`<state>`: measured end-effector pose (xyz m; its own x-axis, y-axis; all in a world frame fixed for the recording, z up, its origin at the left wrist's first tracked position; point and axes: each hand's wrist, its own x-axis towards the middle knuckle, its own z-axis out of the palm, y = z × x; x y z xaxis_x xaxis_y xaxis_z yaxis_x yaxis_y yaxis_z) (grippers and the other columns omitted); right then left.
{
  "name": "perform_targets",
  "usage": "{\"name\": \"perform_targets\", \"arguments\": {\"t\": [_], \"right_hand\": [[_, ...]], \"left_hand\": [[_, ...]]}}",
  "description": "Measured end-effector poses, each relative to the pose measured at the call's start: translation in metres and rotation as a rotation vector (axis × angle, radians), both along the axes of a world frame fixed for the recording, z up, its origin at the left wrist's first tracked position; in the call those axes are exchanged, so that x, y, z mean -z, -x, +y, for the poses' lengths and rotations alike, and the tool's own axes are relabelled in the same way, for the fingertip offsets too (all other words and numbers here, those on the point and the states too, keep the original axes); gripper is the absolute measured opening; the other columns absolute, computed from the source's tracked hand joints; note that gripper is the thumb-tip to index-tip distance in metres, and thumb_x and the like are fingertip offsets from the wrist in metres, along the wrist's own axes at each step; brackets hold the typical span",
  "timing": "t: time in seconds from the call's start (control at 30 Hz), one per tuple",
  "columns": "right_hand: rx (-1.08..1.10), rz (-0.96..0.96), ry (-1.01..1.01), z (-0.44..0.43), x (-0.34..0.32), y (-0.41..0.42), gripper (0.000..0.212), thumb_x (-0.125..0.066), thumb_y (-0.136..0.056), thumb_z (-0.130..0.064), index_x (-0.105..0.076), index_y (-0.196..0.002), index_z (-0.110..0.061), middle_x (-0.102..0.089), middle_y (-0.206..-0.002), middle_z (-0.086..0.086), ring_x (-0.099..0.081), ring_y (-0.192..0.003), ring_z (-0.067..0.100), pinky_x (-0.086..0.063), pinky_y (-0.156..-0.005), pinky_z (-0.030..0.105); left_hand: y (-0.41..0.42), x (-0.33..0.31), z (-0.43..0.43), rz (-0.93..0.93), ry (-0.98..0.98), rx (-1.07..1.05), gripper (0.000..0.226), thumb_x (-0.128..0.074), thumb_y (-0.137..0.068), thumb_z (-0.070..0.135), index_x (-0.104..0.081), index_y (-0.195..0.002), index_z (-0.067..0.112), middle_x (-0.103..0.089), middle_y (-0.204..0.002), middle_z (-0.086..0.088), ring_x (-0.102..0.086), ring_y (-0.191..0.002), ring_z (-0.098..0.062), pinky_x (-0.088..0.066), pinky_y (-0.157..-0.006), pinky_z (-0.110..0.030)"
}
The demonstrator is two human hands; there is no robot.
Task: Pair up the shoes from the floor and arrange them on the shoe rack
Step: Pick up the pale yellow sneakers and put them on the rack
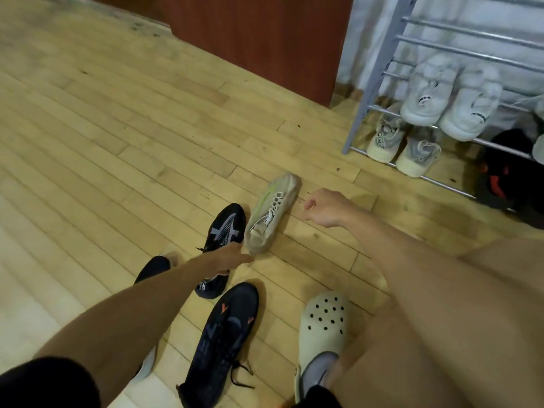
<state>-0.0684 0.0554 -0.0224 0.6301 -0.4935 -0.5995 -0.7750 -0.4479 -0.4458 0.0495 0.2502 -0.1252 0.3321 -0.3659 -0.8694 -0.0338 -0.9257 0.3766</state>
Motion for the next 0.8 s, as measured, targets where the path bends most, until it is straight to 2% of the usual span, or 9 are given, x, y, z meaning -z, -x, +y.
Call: {"name": "perform_targets", "arguments": {"t": [0.07,0.1,0.23,0.33,0.43,0.5,0.57,0.63,0.8], "right_hand": [[-0.032,0.034,0.008,-0.013,0.011,-0.002,0.033,-0.056,-0.091,-0.024,-0.063,-0.119,-0.008,-0.063,-0.124,0.013,-0.060,-0.112,0.030,-0.049,-0.089,0.033],[-0.047,0.052,0.008,-0.017,0.017,-0.004,0.033,-0.055,-0.091,-0.022,-0.061,-0.121,-0.009,-0.062,-0.125,0.012,-0.059,-0.112,0.029,-0.047,-0.088,0.031],[-0.080,0.071,0.007,-0.032,0.034,-0.014,0.039,-0.050,-0.092,-0.019,-0.056,-0.129,-0.009,-0.058,-0.131,0.013,-0.057,-0.117,0.031,-0.048,-0.093,0.033],[-0.062,0.067,-0.006,-0.041,0.048,-0.021,0.037,-0.051,-0.091,-0.021,-0.057,-0.127,-0.013,-0.059,-0.129,0.011,-0.059,-0.111,0.029,-0.049,-0.089,0.032],[-0.061,0.085,-0.031,-0.049,0.053,-0.021,0.035,-0.052,-0.092,-0.022,-0.059,-0.125,-0.012,-0.060,-0.127,0.011,-0.060,-0.111,0.029,-0.047,-0.084,0.029],[-0.080,0.111,-0.041,-0.050,0.049,-0.019,0.036,-0.053,-0.091,-0.021,-0.058,-0.126,-0.011,-0.059,-0.128,0.012,-0.058,-0.113,0.029,-0.046,-0.085,0.029],[-0.085,0.122,-0.044,-0.050,0.047,-0.016,0.035,-0.054,-0.090,-0.020,-0.058,-0.124,-0.012,-0.059,-0.126,0.011,-0.058,-0.110,0.029,-0.047,-0.085,0.031],[-0.084,0.122,-0.043,-0.044,0.041,-0.016,0.031,-0.053,-0.089,-0.020,-0.060,-0.119,-0.012,-0.061,-0.121,0.010,-0.059,-0.104,0.029,-0.048,-0.084,0.032],[-0.086,0.055,-0.030,-0.025,0.005,-0.017,0.038,-0.053,-0.091,-0.021,-0.057,-0.127,-0.011,-0.061,-0.125,0.010,-0.059,-0.110,0.028,-0.047,-0.083,0.030]], "left_hand": [[-0.001,0.015,-0.016,-0.072,-0.010,-0.056,0.076,-0.055,-0.093,0.037,-0.016,-0.151,0.008,-0.045,-0.140,-0.014,-0.051,-0.123,-0.029,-0.047,-0.089,-0.035],[-0.002,0.023,-0.025,-0.117,-0.013,-0.089,0.079,-0.057,-0.091,0.037,-0.016,-0.151,0.005,-0.040,-0.147,-0.015,-0.046,-0.128,-0.031,-0.046,-0.098,-0.037],[-0.004,0.050,-0.053,-0.223,-0.061,-0.352,0.093,-0.058,-0.090,0.039,0.001,-0.151,0.002,-0.038,-0.147,-0.019,-0.044,-0.130,-0.033,-0.042,-0.104,-0.041],[-0.006,0.066,-0.063,-0.343,-0.058,-0.448,0.076,-0.054,-0.092,0.036,-0.012,-0.146,0.002,-0.053,-0.130,-0.022,-0.056,-0.114,-0.037,-0.052,-0.092,-0.043],[-0.009,0.074,-0.069,-0.274,-0.025,-0.630,0.080,-0.060,-0.089,0.036,-0.013,-0.146,0.007,-0.048,-0.134,-0.021,-0.056,-0.116,-0.038,-0.053,-0.091,-0.046],[-0.011,0.077,-0.068,-0.155,-0.008,-0.685,0.091,-0.071,-0.081,0.038,-0.016,-0.146,0.006,-0.055,-0.129,-0.019,-0.063,-0.105,-0.033,-0.060,-0.069,-0.037],[-0.011,0.074,-0.067,-0.018,0.022,-0.679,0.082,-0.075,-0.077,0.036,-0.034,-0.140,0.003,-0.064,-0.109,-0.014,-0.066,-0.083,-0.023,-0.057,-0.049,-0.027],[-0.013,0.064,-0.064,0.078,0.085,-0.680,0.058,-0.073,-0.082,0.028,-0.052,-0.127,-0.002,-0.064,-0.093,-0.011,-0.061,-0.072,-0.018,-0.057,-0.048,-0.026],[-0.031,0.005,-0.078,0.158,0.242,-0.702,0.041,-0.073,-0.082,0.022,-0.059,-0.116,0.003,-0.064,-0.104,-0.012,-0.061,-0.080,-0.018,-0.054,-0.047,-0.022]]}}
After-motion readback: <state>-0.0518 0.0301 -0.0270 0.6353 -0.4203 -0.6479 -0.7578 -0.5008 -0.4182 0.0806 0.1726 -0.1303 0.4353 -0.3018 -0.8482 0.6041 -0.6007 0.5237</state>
